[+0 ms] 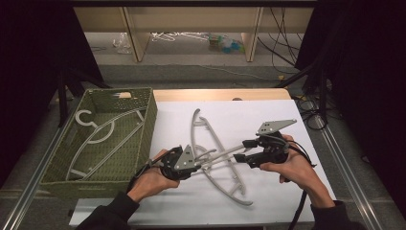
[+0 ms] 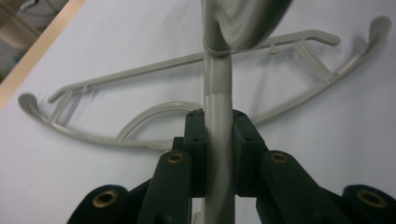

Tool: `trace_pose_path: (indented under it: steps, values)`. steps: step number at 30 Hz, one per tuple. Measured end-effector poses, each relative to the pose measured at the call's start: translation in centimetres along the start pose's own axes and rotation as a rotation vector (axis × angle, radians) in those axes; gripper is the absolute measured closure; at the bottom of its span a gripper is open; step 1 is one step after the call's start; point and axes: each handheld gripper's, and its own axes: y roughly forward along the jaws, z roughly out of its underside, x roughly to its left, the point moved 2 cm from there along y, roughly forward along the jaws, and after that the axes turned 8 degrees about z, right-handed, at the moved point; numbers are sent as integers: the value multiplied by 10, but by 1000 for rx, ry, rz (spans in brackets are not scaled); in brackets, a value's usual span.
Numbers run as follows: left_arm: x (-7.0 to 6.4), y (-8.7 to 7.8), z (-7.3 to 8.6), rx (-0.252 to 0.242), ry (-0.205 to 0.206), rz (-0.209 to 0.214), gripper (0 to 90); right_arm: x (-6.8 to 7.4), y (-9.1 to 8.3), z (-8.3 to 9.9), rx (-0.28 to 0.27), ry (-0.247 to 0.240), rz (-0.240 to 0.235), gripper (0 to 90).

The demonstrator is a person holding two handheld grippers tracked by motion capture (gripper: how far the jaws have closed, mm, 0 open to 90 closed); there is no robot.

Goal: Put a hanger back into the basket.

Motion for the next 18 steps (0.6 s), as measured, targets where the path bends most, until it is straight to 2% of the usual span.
trace_pose_path:
  steps: [1,3,5,6,7,8,9,12,13,14,15,16,18]
  values:
    - [4,-2,0,1,-59,-5,787,1,-1,0,-1,4,2,367]
    - [6,-4,0,-21,-119,3,787,4,0,1,5,-5,8,366]
    - [8,-6,0,-40,-183,5,787,9,2,3,21,-12,-7,367]
    - [8,-6,0,-40,-183,5,787,9,2,3,21,-12,-7,367]
    - [10,-10,-1,-58,-230,16,787,15,5,5,35,-22,-24,367]
    - [10,-10,-1,-58,-230,16,787,17,6,5,38,-30,-27,367]
    - [12,-13,-1,-89,-293,36,787,20,7,6,48,-34,-41,367]
    - [15,-19,0,-138,-396,44,787,29,12,11,55,-29,-54,368]
    - [18,-23,1,-143,-419,54,787,33,14,14,58,-32,-61,368]
    - [19,-25,2,-169,-447,51,787,36,16,17,64,-34,-70,368]
    - [19,-25,2,-169,-447,51,787,36,16,17,64,-34,-70,368]
    - [23,-31,5,-197,-491,49,787,40,20,24,71,-35,-78,368]
    - [24,-34,6,-208,-496,53,787,42,20,27,75,-33,-84,368]
